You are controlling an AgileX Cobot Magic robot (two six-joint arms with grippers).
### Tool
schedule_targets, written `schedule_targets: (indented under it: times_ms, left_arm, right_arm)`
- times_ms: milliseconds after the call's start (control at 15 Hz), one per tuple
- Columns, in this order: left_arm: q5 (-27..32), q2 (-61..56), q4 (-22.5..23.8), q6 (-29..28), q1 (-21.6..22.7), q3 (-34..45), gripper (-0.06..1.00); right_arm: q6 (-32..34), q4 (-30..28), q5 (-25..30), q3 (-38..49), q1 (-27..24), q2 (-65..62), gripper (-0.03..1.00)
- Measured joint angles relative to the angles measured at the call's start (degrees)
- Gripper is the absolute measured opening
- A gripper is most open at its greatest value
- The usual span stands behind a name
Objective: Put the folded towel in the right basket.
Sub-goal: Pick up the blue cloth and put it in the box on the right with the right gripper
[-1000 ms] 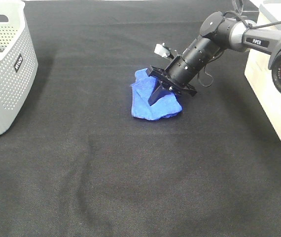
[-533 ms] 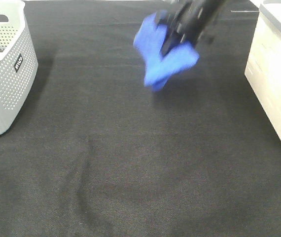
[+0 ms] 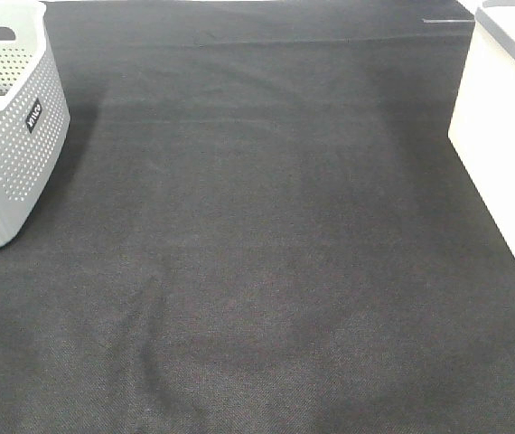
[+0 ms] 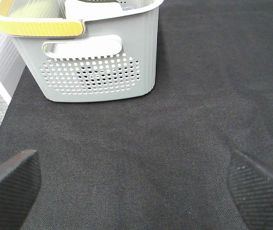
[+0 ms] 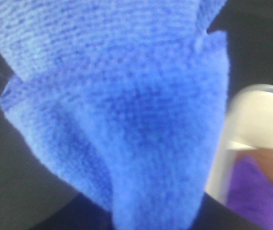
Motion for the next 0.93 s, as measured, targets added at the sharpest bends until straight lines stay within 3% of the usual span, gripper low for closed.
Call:
schedule_targets:
  times_ms: [200,333,600,667,800,933]
  left_arm:
    - [0.00,0.00,0.00,0.00,0.00,0.00,0.99]
    - [0.00,0.00,0.00,0.00,0.00,0.00,0.99]
    - [0.00,0.00,0.00,0.00,0.00,0.00,0.99]
    - [0.00,0.00,0.00,0.00,0.00,0.00,0.99]
    - [0.00,0.00,0.00,0.00,0.00,0.00,0.99]
    - [0.00,0.00,0.00,0.00,0.00,0.00,0.99]
  right_arm:
    - [1.55,3.38,-0.06,3.55,-14.09,-0.52,0.23]
    - [1.49,5.21,-0.06,9.34,-20.40,-0.11,0.23]
    - [1.43,5.56,0.00,14.50,-24.24,3.27,0.23]
    - [1.49,5.67,0.11,14.73,-23.89,4.93,0.30]
    - [1.49,4.24,0.11,14.73,-21.72,6.59,0.76]
    - [1.49,2.64,0.11,14.78,-19.37,6.88,0.93]
